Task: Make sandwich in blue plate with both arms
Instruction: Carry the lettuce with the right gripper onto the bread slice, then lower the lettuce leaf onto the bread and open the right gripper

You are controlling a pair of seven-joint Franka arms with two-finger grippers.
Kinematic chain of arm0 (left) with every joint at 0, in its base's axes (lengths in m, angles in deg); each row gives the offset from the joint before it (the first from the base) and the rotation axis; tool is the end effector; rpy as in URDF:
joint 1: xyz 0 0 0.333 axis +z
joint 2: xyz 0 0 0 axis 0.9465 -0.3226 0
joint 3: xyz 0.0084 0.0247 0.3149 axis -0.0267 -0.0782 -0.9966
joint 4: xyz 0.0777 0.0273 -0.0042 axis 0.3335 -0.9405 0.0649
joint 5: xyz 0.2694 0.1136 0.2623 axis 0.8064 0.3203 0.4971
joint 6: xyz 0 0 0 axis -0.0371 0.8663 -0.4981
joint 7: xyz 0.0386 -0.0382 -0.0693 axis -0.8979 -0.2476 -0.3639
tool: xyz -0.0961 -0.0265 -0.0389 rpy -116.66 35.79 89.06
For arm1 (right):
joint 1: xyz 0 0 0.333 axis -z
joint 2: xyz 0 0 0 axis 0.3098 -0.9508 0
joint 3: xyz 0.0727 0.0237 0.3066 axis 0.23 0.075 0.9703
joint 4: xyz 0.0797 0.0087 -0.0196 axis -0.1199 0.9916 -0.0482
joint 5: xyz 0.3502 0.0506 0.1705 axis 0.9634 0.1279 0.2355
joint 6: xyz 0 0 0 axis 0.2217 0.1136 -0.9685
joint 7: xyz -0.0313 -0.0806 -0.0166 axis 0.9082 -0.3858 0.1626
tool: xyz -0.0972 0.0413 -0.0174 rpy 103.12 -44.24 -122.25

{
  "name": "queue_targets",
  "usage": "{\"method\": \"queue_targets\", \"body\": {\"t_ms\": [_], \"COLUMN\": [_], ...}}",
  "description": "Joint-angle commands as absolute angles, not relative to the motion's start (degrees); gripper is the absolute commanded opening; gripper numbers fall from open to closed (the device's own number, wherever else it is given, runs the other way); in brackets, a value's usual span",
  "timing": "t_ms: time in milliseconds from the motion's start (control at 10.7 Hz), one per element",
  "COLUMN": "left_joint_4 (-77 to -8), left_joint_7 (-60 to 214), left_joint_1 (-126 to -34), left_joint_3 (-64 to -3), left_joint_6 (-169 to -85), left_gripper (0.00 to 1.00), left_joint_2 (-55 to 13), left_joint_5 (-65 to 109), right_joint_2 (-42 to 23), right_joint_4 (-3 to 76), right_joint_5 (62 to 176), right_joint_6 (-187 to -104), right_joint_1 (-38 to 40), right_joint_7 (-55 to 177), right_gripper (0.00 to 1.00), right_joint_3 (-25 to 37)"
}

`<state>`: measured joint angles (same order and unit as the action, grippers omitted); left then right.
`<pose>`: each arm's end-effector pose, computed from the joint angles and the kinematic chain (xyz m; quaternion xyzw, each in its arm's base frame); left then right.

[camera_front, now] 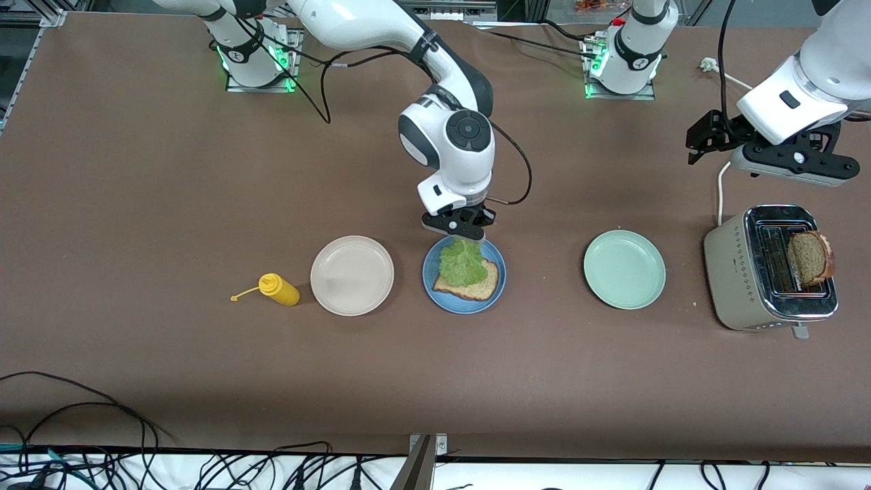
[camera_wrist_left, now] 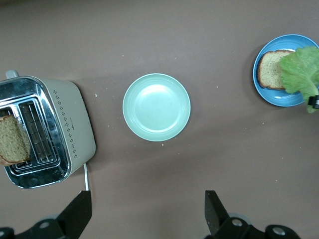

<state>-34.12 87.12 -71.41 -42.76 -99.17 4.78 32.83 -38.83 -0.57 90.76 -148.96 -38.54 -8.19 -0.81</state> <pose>0.5452 -0.0845 0.6128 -0.9933 0.1123 0.0188 0.0192 0.5125 0.5888 0.2791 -0.9860 0.1604 -0.0393 0.0239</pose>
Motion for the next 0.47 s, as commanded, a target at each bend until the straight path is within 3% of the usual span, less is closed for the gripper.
{"method": "queue_targets", "body": {"t_ms": [0, 374], "left_joint_4": [-33.52, -33.52], "left_joint_7": [86.86, 86.86], "left_joint_1": [-71.18, -71.18], "left_joint_3": [-42.69, -42.69], "left_joint_6": [-98.50, -98.50], "left_gripper": [1.00, 1.00], "left_joint_2": [4.65, 4.65], "left_joint_5": [31.97, 31.97], "right_joint_2": [-43.65, -46.11], "right_joint_4": [-3.66, -3.57], "right_joint_5": [90.81, 90.11], "right_joint_6": [-154.68, -158.64], "right_joint_1": [-38.82, -38.73], "right_joint_7": [-8.93, -8.66], "right_gripper": [0.00, 0.00], "right_joint_3": [-2.83, -3.19]}}
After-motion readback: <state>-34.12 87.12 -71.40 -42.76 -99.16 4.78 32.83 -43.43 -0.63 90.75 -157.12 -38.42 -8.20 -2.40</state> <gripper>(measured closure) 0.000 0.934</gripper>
